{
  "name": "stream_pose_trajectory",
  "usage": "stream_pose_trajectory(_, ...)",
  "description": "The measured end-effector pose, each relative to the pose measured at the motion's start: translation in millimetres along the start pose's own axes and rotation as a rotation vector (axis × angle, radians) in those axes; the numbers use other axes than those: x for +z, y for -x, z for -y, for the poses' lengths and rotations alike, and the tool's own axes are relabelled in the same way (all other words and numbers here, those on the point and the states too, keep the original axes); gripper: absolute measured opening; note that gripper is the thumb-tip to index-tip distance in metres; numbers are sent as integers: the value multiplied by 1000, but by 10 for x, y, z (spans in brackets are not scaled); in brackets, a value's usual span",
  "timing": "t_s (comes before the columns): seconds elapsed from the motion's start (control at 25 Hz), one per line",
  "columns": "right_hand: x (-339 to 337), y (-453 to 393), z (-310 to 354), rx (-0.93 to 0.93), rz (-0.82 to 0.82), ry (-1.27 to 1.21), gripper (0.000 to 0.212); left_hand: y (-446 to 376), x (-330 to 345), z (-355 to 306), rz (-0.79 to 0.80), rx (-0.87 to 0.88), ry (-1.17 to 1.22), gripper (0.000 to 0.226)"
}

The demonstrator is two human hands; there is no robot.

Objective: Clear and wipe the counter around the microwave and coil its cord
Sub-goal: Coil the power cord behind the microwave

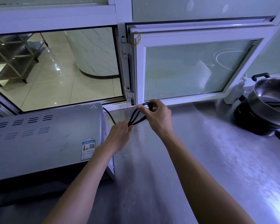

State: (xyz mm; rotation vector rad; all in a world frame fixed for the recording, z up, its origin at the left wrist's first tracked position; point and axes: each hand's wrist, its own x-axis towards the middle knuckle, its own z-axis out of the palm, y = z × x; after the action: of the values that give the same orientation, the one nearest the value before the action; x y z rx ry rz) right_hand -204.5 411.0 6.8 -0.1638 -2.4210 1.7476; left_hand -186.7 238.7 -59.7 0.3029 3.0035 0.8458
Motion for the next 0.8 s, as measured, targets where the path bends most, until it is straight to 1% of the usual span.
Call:
stream_pose_trajectory(0.04,-1,-13,-13,5,-20,6,52,15,31,11,-11,-2,7,22)
stream_pose_trajectory(0.2,-6,-45,-37,21,-40,-21,46,22,123,34,-38,-30,65,18)
stream_pose_trajectory(0.36,20,-66,-38,-28,-54,15,27,28,139,17,-71,-33,95,17)
stream_pose_trajectory(0.56,-61,-132,-6,92,-74,-144,16,36,119,8,-138,-8,158,14)
stream_pose_trajectory(0.68,-51,-149,-1,125,-69,-178,16,14,147,24,-158,3,153,31)
stream_pose_trajectory(0.8,-20,-167,-20,177,-41,-252,14,-11,162,10,-203,-15,113,38)
